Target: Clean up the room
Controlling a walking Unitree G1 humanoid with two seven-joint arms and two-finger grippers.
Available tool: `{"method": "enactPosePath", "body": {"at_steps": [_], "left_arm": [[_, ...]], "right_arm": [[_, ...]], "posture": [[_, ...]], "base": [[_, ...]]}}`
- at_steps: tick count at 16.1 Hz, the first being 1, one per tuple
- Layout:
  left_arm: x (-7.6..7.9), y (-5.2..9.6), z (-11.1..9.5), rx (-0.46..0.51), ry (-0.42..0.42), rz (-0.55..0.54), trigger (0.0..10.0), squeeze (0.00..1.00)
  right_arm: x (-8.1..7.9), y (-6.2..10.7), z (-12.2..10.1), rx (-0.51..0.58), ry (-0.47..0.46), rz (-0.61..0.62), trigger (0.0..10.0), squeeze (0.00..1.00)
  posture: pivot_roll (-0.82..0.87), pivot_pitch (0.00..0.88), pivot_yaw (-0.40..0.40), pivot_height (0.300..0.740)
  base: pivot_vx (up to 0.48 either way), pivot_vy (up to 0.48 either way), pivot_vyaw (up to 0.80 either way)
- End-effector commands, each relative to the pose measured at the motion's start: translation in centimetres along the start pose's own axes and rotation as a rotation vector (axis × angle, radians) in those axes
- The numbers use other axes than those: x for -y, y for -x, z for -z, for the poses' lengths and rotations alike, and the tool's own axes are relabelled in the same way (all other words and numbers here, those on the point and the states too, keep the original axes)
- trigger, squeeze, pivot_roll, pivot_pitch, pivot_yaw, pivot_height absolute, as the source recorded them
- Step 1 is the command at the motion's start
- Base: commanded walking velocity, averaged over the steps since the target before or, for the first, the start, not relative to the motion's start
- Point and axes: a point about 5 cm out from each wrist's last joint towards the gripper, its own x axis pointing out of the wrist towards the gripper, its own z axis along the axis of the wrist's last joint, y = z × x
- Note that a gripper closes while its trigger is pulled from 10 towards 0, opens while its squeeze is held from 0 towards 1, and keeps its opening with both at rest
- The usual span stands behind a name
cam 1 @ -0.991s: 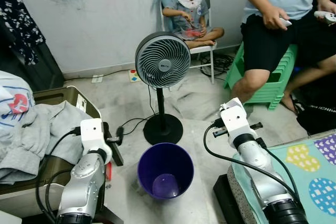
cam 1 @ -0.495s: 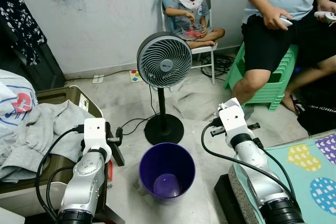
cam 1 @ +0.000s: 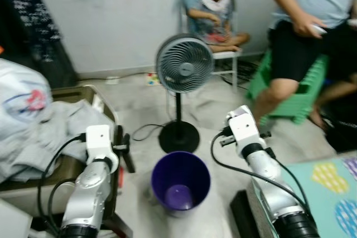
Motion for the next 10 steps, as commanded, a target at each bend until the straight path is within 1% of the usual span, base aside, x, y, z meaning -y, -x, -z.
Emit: {"method": "enactPosePath", "body": {"at_steps": [1, 2, 4, 8, 10], "left_arm": [[0.2, 0.0, -0.3, 0.023, 0.008, 0.029, 10.0, 0.00], [0.3, 0.1, -0.3, 0.024, 0.010, 0.031, 10.0, 0.00], [0.4, 0.1, -0.3, 0.029, 0.046, 0.038, 10.0, 0.00], [0.9, 0.6, -1.0, 0.087, 0.118, 0.094, 10.0, 0.00], [1.5, 1.2, -1.8, 0.148, 0.178, 0.163, 10.0, 0.00]], "right_arm": [[0.2, 0.0, 0.1, -0.004, 0.000, 0.002, 10.0, 0.00], [0.2, 0.0, 0.1, -0.004, 0.002, -0.001, 10.0, 0.00], [0.2, 0.0, 0.1, -0.003, 0.000, -0.004, 10.0, 0.00], [0.2, 0.1, 0.1, -0.003, -0.005, -0.006, 10.0, 0.00], [0.2, 0.1, 0.1, -0.002, -0.011, -0.004, 10.0, 0.00]], "posture": [[-0.19, 0.000, 0.023, 0.740], [-0.19, 0.000, 0.023, 0.740], [-0.19, 0.000, 0.023, 0.740], [-0.19, 0.000, 0.023, 0.740], [-0.19, 0.000, 0.023, 0.740]], "base": [[0.000, 0.000, 0.80], [0.000, 0.000, 0.80], [0.000, 0.000, 0.65], [0.000, 0.000, 0.00], [0.000, 0.000, 0.00]]}}
